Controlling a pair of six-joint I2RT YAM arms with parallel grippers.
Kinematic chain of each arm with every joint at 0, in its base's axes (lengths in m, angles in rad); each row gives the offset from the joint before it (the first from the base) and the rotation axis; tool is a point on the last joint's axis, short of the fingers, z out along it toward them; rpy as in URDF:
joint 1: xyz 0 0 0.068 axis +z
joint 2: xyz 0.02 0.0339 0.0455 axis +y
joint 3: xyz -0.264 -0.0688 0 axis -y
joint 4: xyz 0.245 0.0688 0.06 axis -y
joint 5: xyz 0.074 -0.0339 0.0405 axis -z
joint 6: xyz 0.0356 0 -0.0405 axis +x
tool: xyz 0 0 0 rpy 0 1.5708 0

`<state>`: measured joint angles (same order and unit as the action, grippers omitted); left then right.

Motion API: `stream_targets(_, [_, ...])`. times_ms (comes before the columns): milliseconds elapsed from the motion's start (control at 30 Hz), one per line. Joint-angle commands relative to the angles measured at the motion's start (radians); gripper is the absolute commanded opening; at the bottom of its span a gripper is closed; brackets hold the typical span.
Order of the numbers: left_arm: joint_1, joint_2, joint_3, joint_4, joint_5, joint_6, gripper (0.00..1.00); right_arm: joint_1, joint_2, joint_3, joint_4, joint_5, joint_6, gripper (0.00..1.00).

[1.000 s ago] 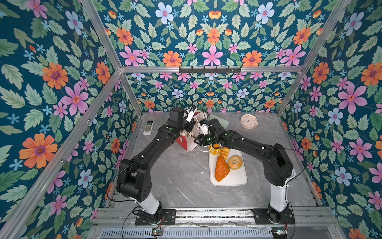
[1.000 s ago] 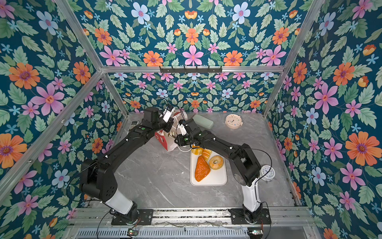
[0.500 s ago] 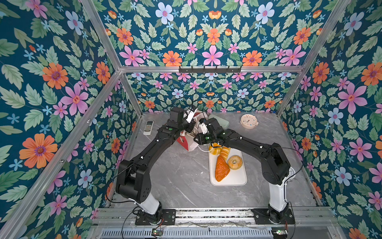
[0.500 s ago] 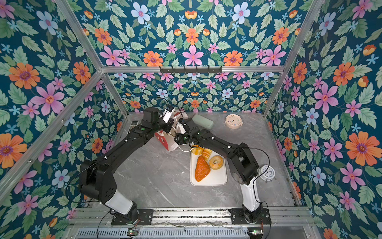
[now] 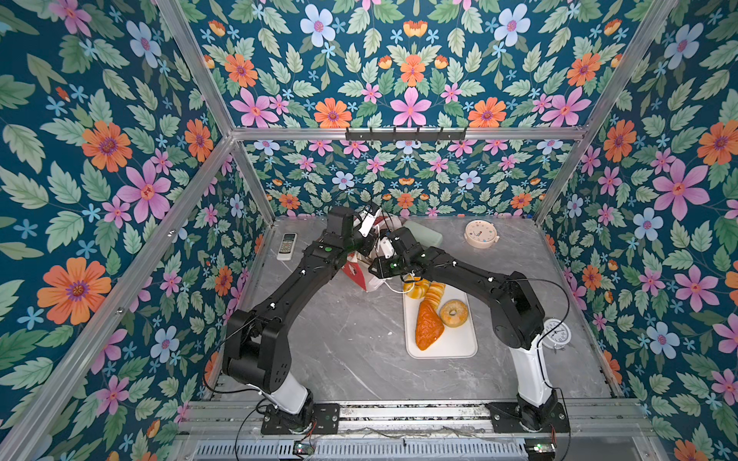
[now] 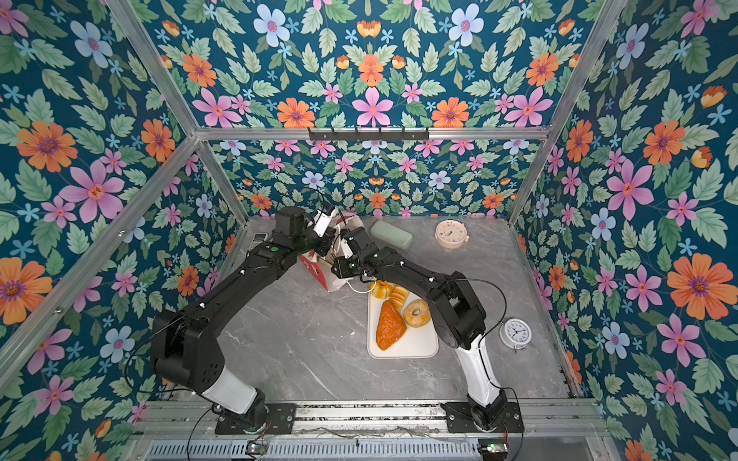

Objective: Take the fake bread out of the paper bag
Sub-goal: 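Reach the tongs deep into the bag and close them on the pale pastry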

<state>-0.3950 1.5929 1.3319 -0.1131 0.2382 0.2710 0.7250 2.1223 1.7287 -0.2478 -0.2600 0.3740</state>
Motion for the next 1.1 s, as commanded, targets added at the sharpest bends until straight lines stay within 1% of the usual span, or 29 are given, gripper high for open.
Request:
stream_targets(0, [0.0,-0.003,-0.003,0.009,0.017,0.006,0.0,0.004,0.018,0.026,0.011,-0.013,-0.016,0.4])
stream_targets(167, [0.0,-0.009,-0.003,0.009,0.017,0.008,0.0,0.011,0.042,0.04,0.017,-0.014,-0.018,0.38])
stream_targets(233, [0.001,-0.009,-0.005,0.01,0.014,0.008,0.0,0.011,0.043,0.038,0.03,-0.01,-0.017,0.33])
stream_targets(433, [-0.001,-0.011,-0.01,0.008,0.006,0.011,0.0,0.011,0.032,0.026,0.036,0.009,-0.018,0.22])
stream_targets(667, [0.0,-0.002,-0.012,0.019,-0.015,0.011,0.0,0.011,-0.042,-0.032,0.04,0.025,-0.028,0.21])
stream_targets(767, [0.001,0.004,-0.007,0.023,-0.022,0.01,0.01,0.01,-0.079,-0.045,-0.002,0.041,-0.042,0.2])
stream_targets(1067, [0.0,0.007,0.001,0.03,-0.038,0.005,0.0,0.011,-0.154,-0.083,-0.109,0.038,-0.052,0.19])
